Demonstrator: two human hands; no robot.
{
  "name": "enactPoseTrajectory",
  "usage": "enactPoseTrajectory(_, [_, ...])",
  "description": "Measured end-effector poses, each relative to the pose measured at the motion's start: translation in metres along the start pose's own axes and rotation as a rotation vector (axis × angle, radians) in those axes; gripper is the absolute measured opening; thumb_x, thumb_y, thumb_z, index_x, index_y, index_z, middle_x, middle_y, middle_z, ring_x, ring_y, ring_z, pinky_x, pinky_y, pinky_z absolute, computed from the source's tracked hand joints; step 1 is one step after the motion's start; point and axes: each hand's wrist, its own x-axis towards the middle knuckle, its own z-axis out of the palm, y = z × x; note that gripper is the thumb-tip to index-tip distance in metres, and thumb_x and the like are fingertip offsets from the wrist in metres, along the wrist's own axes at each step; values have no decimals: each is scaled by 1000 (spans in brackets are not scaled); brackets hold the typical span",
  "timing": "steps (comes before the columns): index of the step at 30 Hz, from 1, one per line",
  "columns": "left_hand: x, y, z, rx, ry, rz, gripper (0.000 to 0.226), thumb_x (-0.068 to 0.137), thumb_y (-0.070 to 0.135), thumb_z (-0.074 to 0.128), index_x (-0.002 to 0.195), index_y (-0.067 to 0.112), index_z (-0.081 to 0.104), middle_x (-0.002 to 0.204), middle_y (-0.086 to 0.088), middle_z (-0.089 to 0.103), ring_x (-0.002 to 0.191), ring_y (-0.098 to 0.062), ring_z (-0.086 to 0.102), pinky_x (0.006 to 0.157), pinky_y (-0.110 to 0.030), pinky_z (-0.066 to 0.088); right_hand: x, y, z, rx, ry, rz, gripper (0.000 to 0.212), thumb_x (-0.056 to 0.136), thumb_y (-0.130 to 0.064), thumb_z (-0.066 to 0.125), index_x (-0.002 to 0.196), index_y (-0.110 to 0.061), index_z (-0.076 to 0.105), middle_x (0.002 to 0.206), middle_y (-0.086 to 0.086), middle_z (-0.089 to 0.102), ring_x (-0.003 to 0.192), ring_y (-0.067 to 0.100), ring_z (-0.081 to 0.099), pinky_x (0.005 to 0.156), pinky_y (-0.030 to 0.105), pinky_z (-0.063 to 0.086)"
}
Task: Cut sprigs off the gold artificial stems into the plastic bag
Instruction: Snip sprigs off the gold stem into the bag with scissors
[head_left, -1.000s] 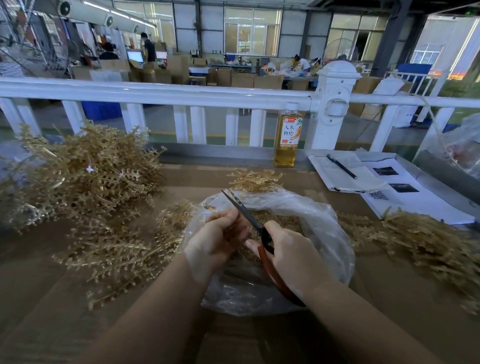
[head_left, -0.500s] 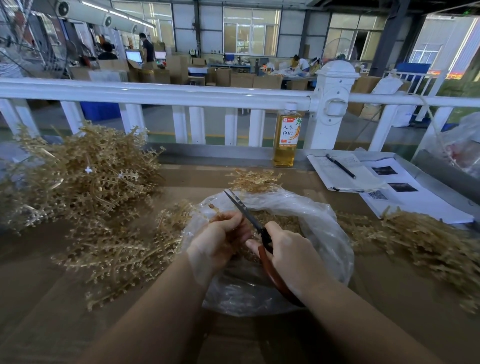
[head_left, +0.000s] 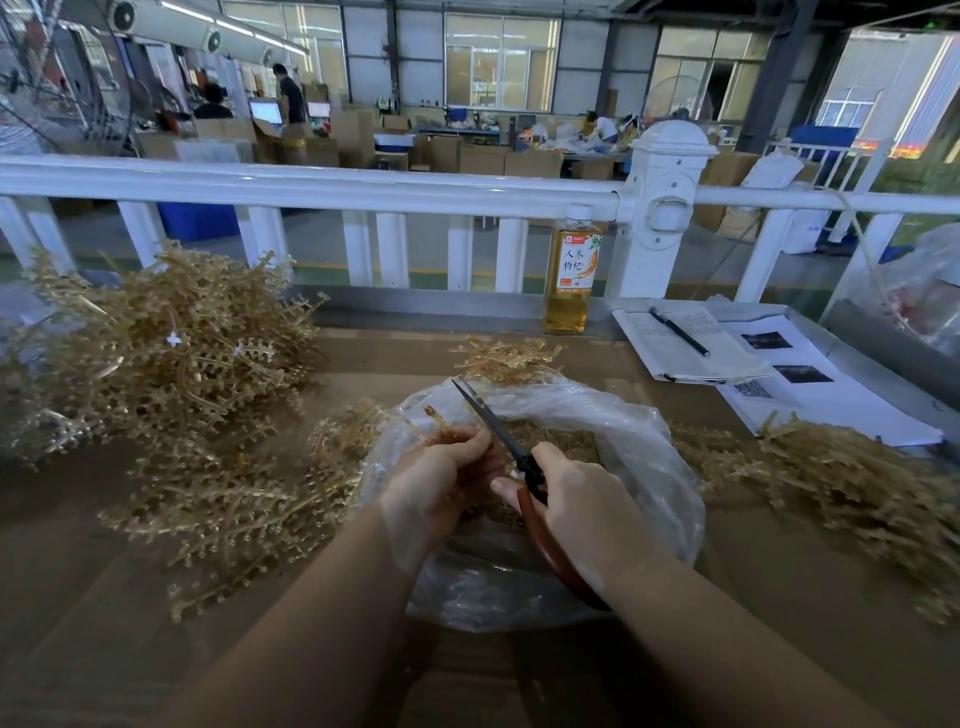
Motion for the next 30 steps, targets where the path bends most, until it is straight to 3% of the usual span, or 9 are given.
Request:
enactPoseTrajectory(7, [4, -1, -2, -5, 16, -14, 11, 86, 0, 59, 79, 8, 56, 62, -6, 65, 52, -14, 65, 48, -23, 52, 1, 0, 1, -23, -8, 38, 39, 93, -61, 42, 90, -22, 43, 71, -4, 55, 71, 20, 59, 60, 28, 38])
enactPoseTrajectory(12, [6, -1, -3, 7, 23, -35, 6, 85, 2, 62, 83, 7, 58, 66, -6, 67, 57, -16, 66, 50, -25, 53, 3, 1, 1, -23, -27, 58, 43, 92, -62, 41, 94, -20, 48, 81, 2, 65, 78, 23, 64, 69, 32, 50])
enactPoseTrajectory(18, [5, -2, -1, 14, 45, -22, 3, 87, 2, 60, 89, 5, 59, 69, -7, 66, 61, -17, 66, 54, -27, 54, 2, 4, 0, 8, -17, 63, 41, 89, -63, 47, 89, -22, 47, 70, -6, 55, 70, 18, 60, 64, 27, 45])
enactPoseTrajectory(22, [-1, 2, -1, -114, -23, 0, 31, 89, -16, 36, 96, 2, 60, 85, -15, 62, 83, -24, 62, 75, -32, 56, 0, 8, -1, 95, 66, 93, 38, 86, -63, 53, 93, -25, 53, 73, -11, 56, 72, 12, 58, 63, 22, 42])
enactPoseTrajectory(24, [-4, 6, 1, -135, -41, 10, 37, 90, -19, 31, 104, 1, 58, 90, -17, 61, 85, -24, 62, 74, -30, 56, -1, 10, -2, 118, 94, 104, 34, 86, -62, 54, 89, -28, 50, 69, -13, 53, 69, 9, 55, 60, 20, 39])
enactPoseTrajectory(27, [-5, 10, 5, -148, -2, 27, 28, 92, -14, 40, 114, 0, 52, 89, -16, 62, 81, -21, 62, 71, -27, 56, -1, 12, -3, 107, 123, 99, 34, 86, -61, 54, 93, -28, 51, 68, -14, 52, 65, 5, 52, 56, 18, 36])
enactPoseTrajectory(30, [-6, 10, 3, -87, 70, 66, 24, 88, -10, 54, 107, 3, 52, 84, -13, 66, 70, -17, 65, 66, -27, 55, -1, 12, -5, 119, 143, 94, 31, 86, -59, 55, 85, -30, 46, 65, -12, 52, 61, 2, 50, 54, 16, 34])
